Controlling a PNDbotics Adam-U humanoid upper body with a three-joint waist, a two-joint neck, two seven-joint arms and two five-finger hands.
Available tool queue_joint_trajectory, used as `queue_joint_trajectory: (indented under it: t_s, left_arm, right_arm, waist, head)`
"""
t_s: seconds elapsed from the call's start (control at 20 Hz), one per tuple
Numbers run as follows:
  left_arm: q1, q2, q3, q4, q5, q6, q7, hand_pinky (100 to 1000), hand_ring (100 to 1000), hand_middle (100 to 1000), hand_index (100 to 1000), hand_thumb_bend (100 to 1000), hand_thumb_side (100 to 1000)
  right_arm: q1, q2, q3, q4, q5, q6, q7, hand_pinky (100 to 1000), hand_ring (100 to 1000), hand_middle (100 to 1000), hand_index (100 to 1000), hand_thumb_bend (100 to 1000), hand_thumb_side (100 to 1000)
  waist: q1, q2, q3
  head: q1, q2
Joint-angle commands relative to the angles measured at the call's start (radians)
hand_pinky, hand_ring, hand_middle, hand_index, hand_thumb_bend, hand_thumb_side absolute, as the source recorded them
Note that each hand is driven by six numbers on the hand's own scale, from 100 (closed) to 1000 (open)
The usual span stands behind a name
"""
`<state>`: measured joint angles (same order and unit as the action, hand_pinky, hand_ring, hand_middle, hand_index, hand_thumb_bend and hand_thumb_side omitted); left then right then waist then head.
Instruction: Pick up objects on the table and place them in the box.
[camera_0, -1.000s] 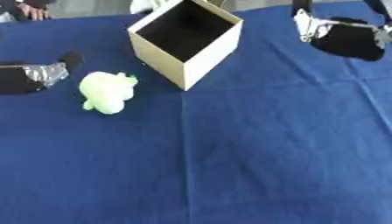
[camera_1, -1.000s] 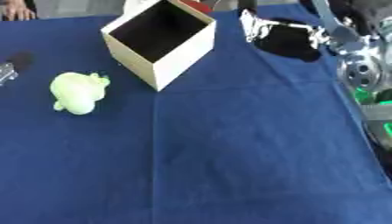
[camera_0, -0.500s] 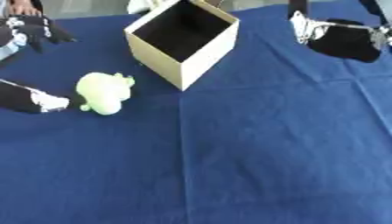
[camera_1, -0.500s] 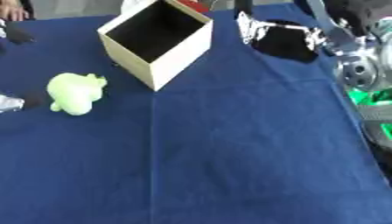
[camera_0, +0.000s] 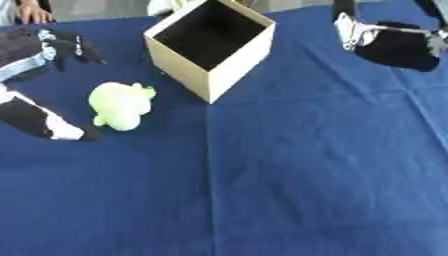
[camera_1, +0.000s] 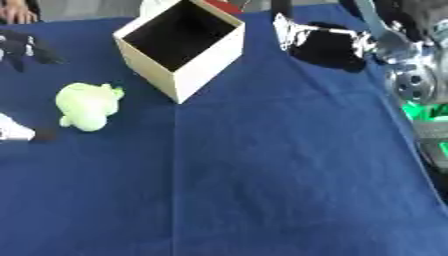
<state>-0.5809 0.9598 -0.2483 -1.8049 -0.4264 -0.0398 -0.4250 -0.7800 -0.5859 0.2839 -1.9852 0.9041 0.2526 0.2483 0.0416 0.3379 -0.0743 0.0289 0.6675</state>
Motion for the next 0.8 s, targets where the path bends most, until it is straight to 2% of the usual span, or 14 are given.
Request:
queue_joint_trajectory:
  t_s: [0.05,0.55,0.7,0.8]
  left_arm:
    - [-0.036,0.014,-0.015,0.013,-0.004,0.011,-0.008,612,780,763,855,572,257]
    - [-0.102,-0.041,-0.084,0.111,-0.039,0.06,0.014,606,776,740,831,536,232]
    - [-0.11,-0.051,-0.097,0.135,-0.043,0.038,0.027,606,776,739,826,505,244]
    - [-0.113,-0.056,-0.101,0.165,-0.053,-0.002,0.045,614,782,743,831,526,255]
  right_arm:
    - [-0.012,-0.015,-0.006,-0.015,-0.005,0.0,-0.001,935,861,831,849,100,471]
    - [-0.009,-0.011,-0.004,-0.015,-0.009,0.002,-0.004,934,853,826,849,100,471]
    - [-0.008,-0.01,-0.004,-0.015,-0.01,0.002,-0.005,933,849,824,850,100,472]
    - [-0.008,-0.007,-0.003,-0.015,-0.011,0.002,-0.005,933,847,821,850,100,472]
  waist:
    - [0.001,-0.025,-0.001]
    - [0.002,-0.025,-0.007]
    - [0.003,-0.024,-0.007]
    - [0.003,-0.024,-0.006]
  head:
    - [0.005,0.007]
    - [0.007,0.011]
    - [0.008,0.011]
    - [0.008,0.011]
